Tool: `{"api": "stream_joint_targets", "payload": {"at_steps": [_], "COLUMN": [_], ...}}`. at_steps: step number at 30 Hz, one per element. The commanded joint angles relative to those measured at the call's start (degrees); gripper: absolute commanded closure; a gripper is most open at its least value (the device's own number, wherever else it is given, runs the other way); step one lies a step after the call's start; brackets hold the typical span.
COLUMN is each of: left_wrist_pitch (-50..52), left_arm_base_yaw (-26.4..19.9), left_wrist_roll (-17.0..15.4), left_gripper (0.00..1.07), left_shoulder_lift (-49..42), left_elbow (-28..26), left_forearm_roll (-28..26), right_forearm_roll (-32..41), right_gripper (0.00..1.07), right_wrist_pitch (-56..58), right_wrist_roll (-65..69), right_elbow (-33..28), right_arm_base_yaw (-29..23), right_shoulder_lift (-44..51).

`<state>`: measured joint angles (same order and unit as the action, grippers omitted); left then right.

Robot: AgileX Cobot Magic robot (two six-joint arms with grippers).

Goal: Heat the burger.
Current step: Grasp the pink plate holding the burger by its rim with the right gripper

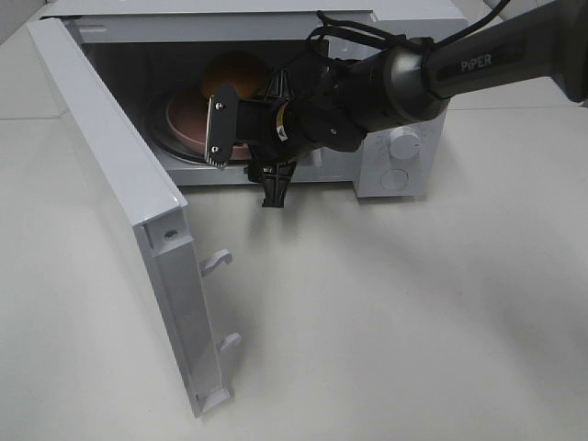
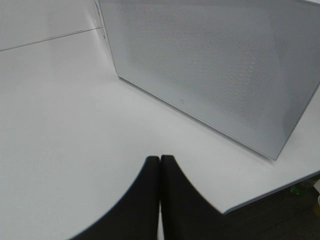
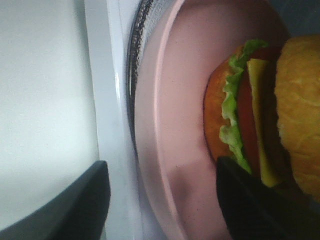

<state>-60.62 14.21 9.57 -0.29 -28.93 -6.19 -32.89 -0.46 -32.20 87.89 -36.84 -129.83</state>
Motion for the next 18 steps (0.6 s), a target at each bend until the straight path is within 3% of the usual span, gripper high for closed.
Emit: {"api": "stream_joint_targets", "payload": {"at_steps": [1,18], "left_wrist_pitch": [0.86,0.86], "left_arm_base_yaw": [-0.17,-0.17], "left_wrist_roll": [-0.4,-0.52], "left_gripper": [1.06,1.06], "left_shoulder_lift": [-1.15,-1.15], "left_elbow": [0.11,0.11], "left_forearm_roll": [-0.11,-0.06], "right_forearm_roll": [-0.17,-0.23], "right_gripper": [0.46,0.52], "right_wrist_pitch": [-1.32,-2.86], "right_wrist_roll": [0.46,0.23], "right_elbow": [0.29,0.29], "right_arm_base_yaw": [-0.17,-0.46], "right_shoulder_lift": [-0.23,-1.66]}}
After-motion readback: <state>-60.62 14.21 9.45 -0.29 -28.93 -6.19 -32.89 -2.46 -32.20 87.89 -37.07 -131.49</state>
